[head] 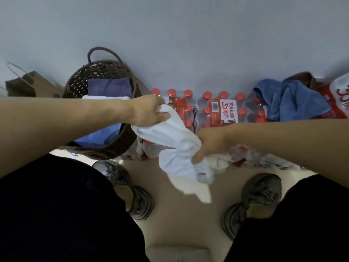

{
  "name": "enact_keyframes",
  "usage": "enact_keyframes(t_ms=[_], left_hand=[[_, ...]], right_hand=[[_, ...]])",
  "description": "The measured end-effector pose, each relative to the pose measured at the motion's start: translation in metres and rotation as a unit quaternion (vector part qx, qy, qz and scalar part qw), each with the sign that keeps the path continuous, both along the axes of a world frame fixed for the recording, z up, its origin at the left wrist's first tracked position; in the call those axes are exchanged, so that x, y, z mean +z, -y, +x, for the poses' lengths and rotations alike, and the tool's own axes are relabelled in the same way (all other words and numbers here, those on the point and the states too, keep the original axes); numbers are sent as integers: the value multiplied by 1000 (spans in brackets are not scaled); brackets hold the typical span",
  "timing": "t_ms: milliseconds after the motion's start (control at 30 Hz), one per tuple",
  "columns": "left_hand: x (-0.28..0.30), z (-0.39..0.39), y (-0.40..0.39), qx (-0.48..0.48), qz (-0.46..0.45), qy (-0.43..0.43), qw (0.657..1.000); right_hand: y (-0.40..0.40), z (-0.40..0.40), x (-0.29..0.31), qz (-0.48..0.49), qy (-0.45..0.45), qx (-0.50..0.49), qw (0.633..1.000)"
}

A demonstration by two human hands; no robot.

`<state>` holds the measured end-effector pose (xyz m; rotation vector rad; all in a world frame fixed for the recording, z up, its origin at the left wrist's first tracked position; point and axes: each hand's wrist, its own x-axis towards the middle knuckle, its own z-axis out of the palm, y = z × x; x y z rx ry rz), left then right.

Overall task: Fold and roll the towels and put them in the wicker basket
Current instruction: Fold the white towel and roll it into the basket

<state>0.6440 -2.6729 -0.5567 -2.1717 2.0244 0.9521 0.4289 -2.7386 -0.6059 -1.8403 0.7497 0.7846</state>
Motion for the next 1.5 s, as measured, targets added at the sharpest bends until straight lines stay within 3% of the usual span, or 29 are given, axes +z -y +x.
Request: enact_keyframes(t_ms=[67,200,367,767,833,900,967,1067,1267,1367,1433,1500], left_hand=[[-3,-6,-5,-34,43,14,998],[-13,-18,-1,-64,95,14,993],[-24,-18,11,-34,51,12,998],[-35,-1,49,124,37,-28,991],[-28,1,53,163,72,-82,981],[-21,6,60,220,106,-204,948],[-14,12,70,269,116,-262,919],[-16,13,81,284,117,-230,923],[-52,6,95,259,14,-47,965],[-68,6,99,253,-28,-27,967],[-77,11,102,287,-36,-42,956],[-86,15,103,389,-19,-105,915]], right_hand=[[-2,-11,5,34,-36,12,999],[1,-30,10,8,-82,15,996],[18,-38,7,-83,-88,6,993],[101,-65,14,-169,6,-263,950],[108,-67,12,-158,30,-311,937],[115,-67,10,-160,64,-357,918],[119,-67,11,-154,99,-404,896],[122,-68,6,-115,112,-451,878],[126,-58,-10,10,113,-503,857],[132,-51,-18,-17,93,-512,854],[138,-46,-24,-45,62,-523,849],[145,-41,-29,-21,46,-542,839]])
